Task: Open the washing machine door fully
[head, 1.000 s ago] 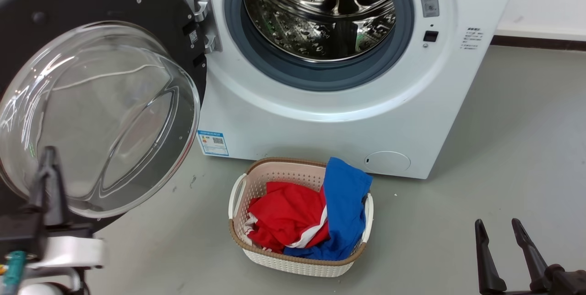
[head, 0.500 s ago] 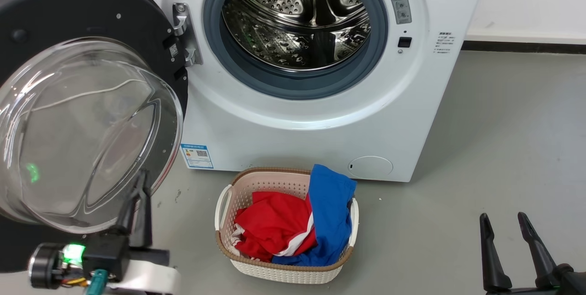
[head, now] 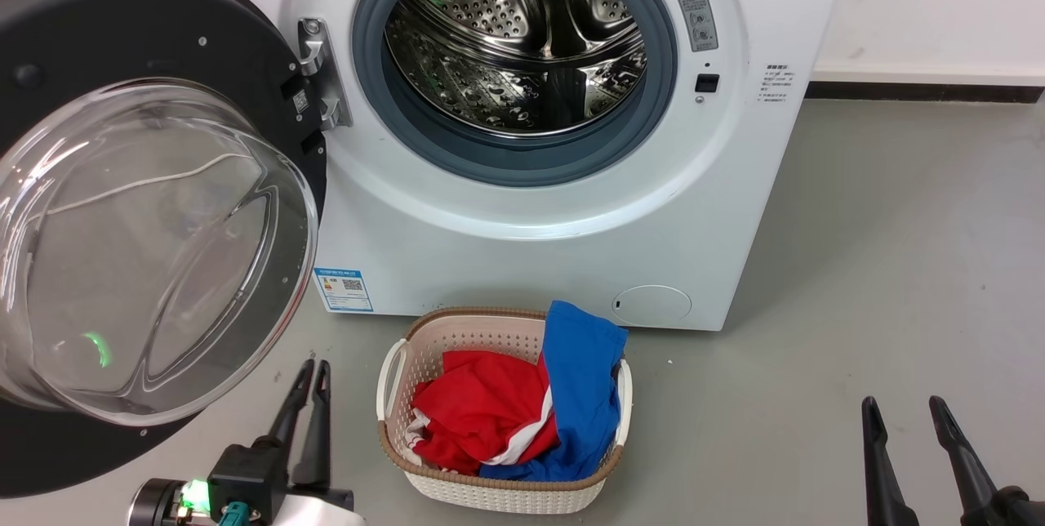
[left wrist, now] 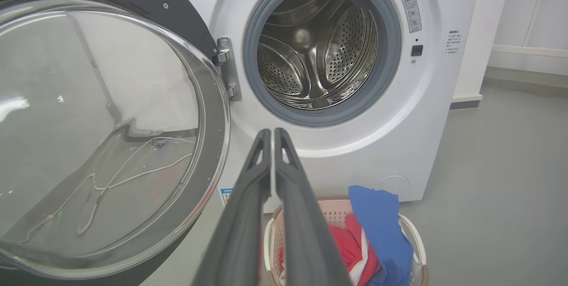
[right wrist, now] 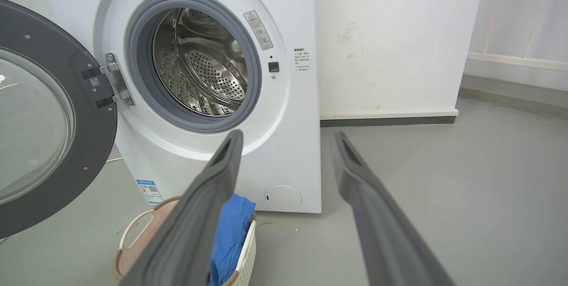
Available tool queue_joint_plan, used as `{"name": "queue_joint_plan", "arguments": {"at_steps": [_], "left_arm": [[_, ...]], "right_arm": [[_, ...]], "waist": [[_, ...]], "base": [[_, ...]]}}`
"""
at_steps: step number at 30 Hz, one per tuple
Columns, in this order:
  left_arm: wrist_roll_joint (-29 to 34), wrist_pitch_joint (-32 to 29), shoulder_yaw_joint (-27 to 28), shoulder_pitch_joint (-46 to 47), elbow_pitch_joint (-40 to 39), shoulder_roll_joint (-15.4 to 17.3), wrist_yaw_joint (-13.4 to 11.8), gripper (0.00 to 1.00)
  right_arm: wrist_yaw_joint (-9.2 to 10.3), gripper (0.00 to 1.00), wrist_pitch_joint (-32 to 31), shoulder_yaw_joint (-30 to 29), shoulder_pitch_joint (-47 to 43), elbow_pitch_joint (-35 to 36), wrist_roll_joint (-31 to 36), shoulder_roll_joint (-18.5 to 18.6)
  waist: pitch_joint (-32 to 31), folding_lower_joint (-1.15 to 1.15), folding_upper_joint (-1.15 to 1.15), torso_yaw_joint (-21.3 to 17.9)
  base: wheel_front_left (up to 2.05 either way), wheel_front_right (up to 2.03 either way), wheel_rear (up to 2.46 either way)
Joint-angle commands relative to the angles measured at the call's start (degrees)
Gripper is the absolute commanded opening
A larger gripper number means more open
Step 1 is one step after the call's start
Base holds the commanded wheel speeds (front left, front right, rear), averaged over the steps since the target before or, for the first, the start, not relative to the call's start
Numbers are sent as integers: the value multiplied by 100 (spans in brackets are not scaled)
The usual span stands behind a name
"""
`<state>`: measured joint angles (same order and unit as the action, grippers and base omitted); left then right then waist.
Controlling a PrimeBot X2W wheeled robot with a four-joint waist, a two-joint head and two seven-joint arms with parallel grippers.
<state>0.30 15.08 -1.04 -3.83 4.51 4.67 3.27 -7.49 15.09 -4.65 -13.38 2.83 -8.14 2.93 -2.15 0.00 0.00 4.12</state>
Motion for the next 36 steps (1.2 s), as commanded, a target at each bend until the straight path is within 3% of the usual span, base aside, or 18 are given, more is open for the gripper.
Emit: {"name": "queue_joint_plan", "arguments": {"at_steps": [1,25,26,30,36], "left_arm": [[-74,13,-15,-57,20,-41,-60,100],[-164,13,-163,-102,325,-129,-224,100],[-187,0,-167,-71,318,-126,-225,0],[-228,-37,-177,-148,532,-145,-223,0],[-1068,-262,-67,-51,656,-152,-163,0]], "right_arm": [[-1,100,10,-18,-68,-8,-29,-11],[-1,100,10,-28,-43,-41,-41,-11],[0,0,0,-28,-29,-49,-37,0],[0,0,-10,-11,-54,-263,-58,-4],[0,0,-165,32,117,-440,-894,38]], "waist": [[-3,0,0,0],[7,0,0,-24],[9,0,0,-23],[10,0,0,-25],[22,0,0,-46]], "base": [[0,0,0],[0,0,0],[0,0,0],[0,0,0],[0,0,0]]}}
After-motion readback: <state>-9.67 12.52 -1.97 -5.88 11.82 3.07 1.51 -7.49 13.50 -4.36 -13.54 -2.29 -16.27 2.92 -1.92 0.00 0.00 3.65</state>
